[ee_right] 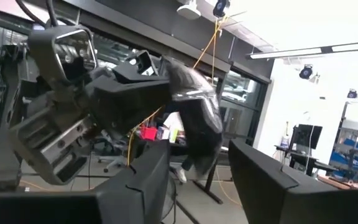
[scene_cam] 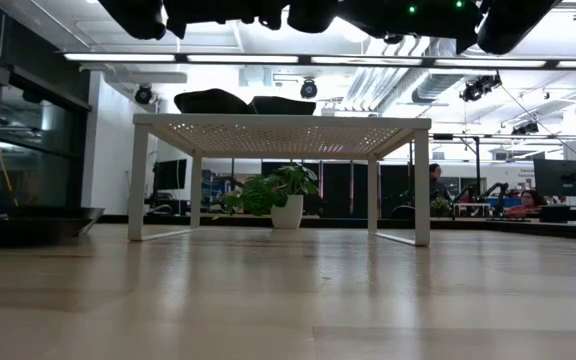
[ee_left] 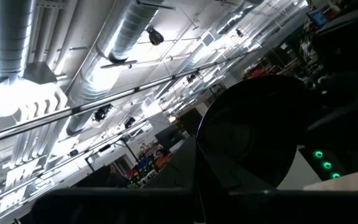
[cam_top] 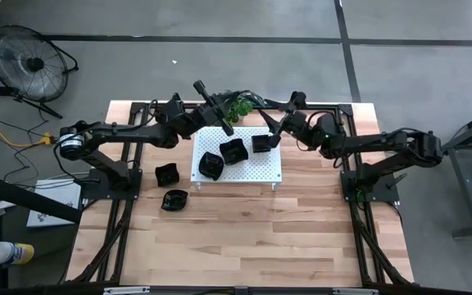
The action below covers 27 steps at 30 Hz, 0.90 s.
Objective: Pick & Place Mini shaped plates
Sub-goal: Stack the leaf shaped plate on top of the leaf shaped plates on the shelf
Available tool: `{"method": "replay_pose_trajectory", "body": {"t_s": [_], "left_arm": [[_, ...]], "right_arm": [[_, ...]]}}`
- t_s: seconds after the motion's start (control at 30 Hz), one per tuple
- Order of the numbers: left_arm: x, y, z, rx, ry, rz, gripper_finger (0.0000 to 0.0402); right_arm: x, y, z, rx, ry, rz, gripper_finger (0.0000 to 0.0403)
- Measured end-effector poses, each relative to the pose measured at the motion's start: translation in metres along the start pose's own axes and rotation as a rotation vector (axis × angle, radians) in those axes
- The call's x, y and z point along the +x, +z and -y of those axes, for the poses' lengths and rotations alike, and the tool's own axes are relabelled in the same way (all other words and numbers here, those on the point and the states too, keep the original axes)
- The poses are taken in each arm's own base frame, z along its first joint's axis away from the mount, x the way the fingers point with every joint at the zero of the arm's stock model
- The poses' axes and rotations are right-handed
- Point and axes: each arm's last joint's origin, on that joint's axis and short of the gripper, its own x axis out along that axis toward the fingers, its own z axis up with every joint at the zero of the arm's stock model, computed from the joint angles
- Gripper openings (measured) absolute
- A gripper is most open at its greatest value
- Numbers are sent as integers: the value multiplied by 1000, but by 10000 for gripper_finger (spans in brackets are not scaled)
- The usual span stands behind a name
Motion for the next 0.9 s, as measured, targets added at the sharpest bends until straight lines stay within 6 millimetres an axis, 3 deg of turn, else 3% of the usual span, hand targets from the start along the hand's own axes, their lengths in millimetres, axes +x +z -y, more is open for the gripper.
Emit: {"method": "replay_pose_trajectory", "body": {"t_s": [0.27,0.9], "left_arm": [[0,-1,0,1,-5,-7,0],[0,0,1,0,-22,9,0]], "right_arm": [[4,2,0,5,-9,-34,151],[4,5,2,11,-32,-9,31]]}}
